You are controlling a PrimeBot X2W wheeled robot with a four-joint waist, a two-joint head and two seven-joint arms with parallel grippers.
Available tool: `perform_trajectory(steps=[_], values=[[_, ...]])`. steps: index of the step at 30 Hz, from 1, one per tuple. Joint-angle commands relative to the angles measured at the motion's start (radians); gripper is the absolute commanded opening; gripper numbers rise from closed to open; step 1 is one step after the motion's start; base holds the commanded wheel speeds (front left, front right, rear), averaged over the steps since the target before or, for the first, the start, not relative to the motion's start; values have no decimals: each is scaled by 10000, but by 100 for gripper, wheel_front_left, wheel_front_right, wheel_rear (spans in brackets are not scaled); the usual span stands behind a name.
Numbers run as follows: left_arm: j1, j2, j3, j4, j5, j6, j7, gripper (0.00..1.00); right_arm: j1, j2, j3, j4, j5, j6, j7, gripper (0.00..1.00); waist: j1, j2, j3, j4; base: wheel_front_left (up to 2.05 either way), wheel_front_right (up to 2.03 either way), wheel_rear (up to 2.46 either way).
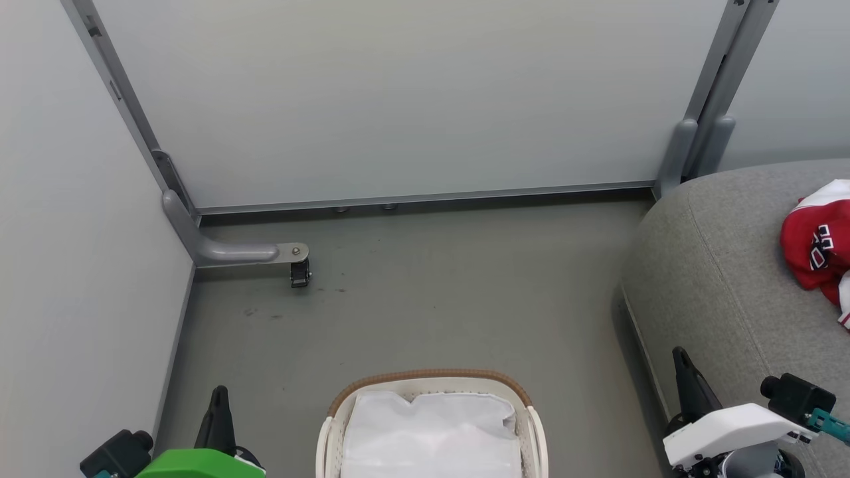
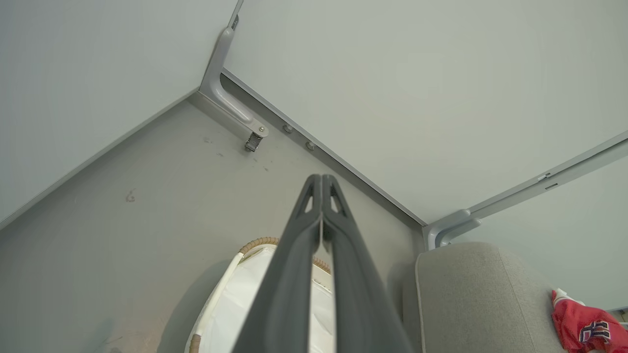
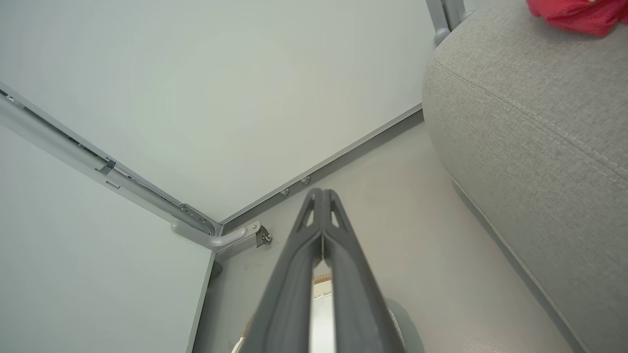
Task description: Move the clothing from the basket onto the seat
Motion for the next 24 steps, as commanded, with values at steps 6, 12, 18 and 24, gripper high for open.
perform_trajectory(steps=[6, 12, 18, 24], values=[[-442, -26, 293, -148, -869, -182, 248, 0, -328, -70, -126, -248, 1080, -4, 265, 0, 0, 0, 32, -20, 0, 0, 0], [-560, -63, 477, -161, -1510, -288, 452, 0, -379, -77, -193, -307, 1877, -5, 467, 0, 0, 0, 62, -40, 0, 0, 0], [-671, -97, 659, -175, -2112, -389, 647, 0, -416, -83, -257, -364, 2623, -5, 655, 0, 0, 0, 92, -59, 0, 0, 0], [-784, -129, 824, -186, -2687, -488, 828, 0, -473, -88, -318, -419, 3328, -5, 837, 0, 0, 0, 123, -78, 0, 0, 0]])
